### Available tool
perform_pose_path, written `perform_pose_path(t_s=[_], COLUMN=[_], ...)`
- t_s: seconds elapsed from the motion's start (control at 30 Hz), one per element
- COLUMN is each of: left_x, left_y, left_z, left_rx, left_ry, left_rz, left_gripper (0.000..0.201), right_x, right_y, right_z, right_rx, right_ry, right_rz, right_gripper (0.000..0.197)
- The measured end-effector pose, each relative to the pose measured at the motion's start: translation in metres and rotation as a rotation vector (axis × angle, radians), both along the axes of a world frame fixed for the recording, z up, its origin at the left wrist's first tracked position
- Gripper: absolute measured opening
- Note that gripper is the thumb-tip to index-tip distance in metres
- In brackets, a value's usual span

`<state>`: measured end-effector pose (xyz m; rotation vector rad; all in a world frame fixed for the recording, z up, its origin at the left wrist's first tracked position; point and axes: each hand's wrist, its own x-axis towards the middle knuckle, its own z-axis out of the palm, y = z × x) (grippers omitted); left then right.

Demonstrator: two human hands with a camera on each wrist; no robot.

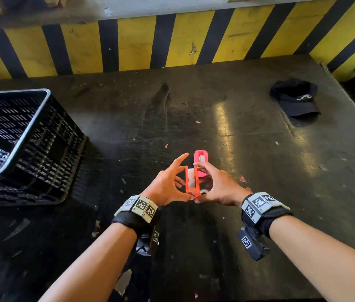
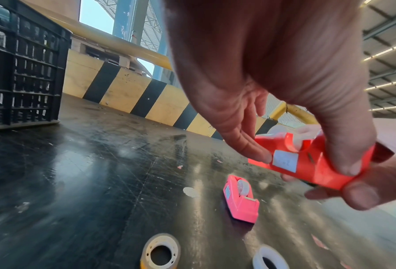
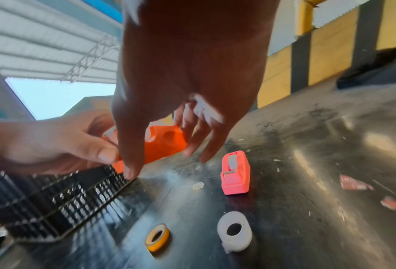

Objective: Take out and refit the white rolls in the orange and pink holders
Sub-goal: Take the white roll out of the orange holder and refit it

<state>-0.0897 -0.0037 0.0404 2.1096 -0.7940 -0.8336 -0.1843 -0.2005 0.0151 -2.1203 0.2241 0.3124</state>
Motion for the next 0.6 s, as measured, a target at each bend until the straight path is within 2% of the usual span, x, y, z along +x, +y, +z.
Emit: perform_pose_path(t_s=[0.13,0.27,0.6], left_x=[0.012,0.038,0.090], left_y=[-0.003,-0.007,-0.021], left_z=[-0.009,-0.017,-0.076], left_rx=[0.018,0.093,0.214], left_ry=[-0.098,-0.200,-0.283], left_rz=[0.026,0.031,0.020], left_gripper=[0.127,0.129,0.136], right_x=[0.022,0.052,0.109], right_y=[0.001,-0.001,-0.002], right_z=[-0.005,-0.013,-0.060], right_rx=[-0.172,-0.432,-0.728], right_ry=[-0.058,-0.121,-0.074], right_rz=[0.024,0.067,0.158], right_gripper=[0.108,0.110,0.113])
